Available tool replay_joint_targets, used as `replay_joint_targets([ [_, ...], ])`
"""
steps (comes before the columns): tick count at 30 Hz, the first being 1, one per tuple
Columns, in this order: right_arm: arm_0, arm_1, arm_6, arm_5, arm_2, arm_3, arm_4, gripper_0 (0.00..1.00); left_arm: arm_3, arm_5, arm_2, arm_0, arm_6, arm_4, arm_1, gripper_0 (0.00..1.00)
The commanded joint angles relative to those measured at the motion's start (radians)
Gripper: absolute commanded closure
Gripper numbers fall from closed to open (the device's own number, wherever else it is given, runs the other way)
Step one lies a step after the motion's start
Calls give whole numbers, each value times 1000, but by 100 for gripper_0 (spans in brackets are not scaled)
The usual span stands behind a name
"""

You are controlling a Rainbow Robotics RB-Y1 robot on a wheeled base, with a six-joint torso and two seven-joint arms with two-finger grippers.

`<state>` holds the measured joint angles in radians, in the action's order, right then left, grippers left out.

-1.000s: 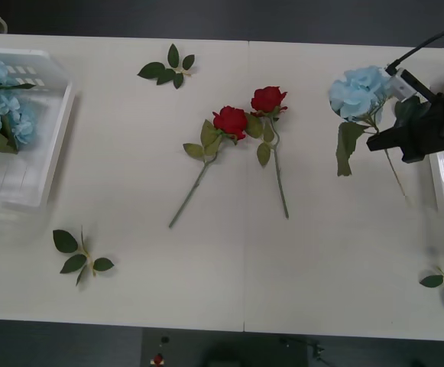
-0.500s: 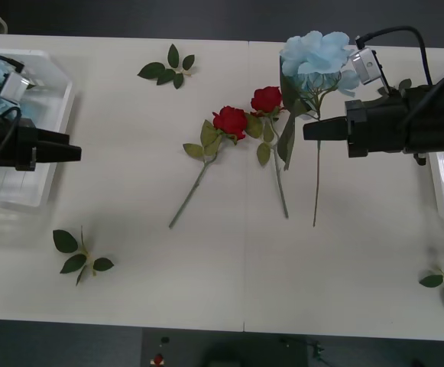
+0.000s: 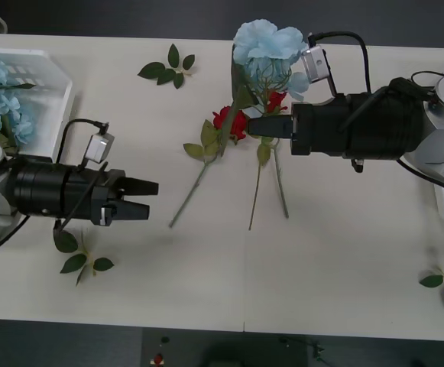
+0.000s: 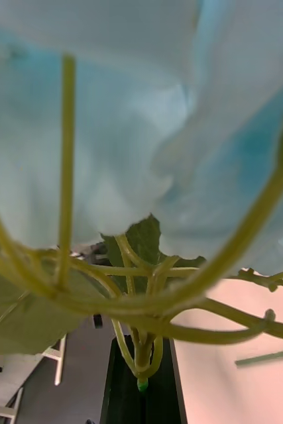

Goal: Put the red flowers into the right box and the blue flowers into the left box

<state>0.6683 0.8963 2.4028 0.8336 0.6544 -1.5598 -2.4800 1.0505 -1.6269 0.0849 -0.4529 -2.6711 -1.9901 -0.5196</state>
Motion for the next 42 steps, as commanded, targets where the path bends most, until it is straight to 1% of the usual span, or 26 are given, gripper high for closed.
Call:
replay_joint_targets([
  [1, 17, -13, -25, 2, -12, -34, 9, 100, 9, 12, 35, -29, -34, -50, 69, 0],
  [7, 17, -14, -27, 2, -12, -39, 9, 100, 9, 64, 88, -47, -34, -107, 158, 0],
  [9, 17, -16, -25, 2, -12, -39, 10, 100, 9, 113, 130, -63, -34, -142, 188, 0],
  [16, 17, -19, -25, -4, -12, -40, 38, 100, 11, 248, 228, -104, -34, -210, 231, 0],
  [17, 17, -20, -27, -7, -12, -40, 38, 100, 16, 271, 234, -107, -34, -210, 239, 33],
  [18, 17, -20, -27, -8, -12, -40, 38, 100, 19, 280, 239, -109, -34, -210, 240, 52],
  [20, 17, -22, -27, -13, -12, -43, 38, 100, 32, 314, 251, -109, -34, -210, 242, 99],
  [26, 17, -22, -27, -28, -12, -51, 38, 100, 48, 358, 259, -109, -34, -210, 242, 100],
  [39, 16, -22, -34, -44, -12, -63, 38, 100, 49, 392, 257, -107, -34, -242, 219, 100],
  [40, 16, -22, -36, -51, -12, -65, 38, 92, 48, 391, 257, -107, -34, -245, 219, 100],
  [42, 17, -22, -44, -67, -12, -69, 36, 43, 49, 392, 257, -107, -34, -254, 211, 100],
])
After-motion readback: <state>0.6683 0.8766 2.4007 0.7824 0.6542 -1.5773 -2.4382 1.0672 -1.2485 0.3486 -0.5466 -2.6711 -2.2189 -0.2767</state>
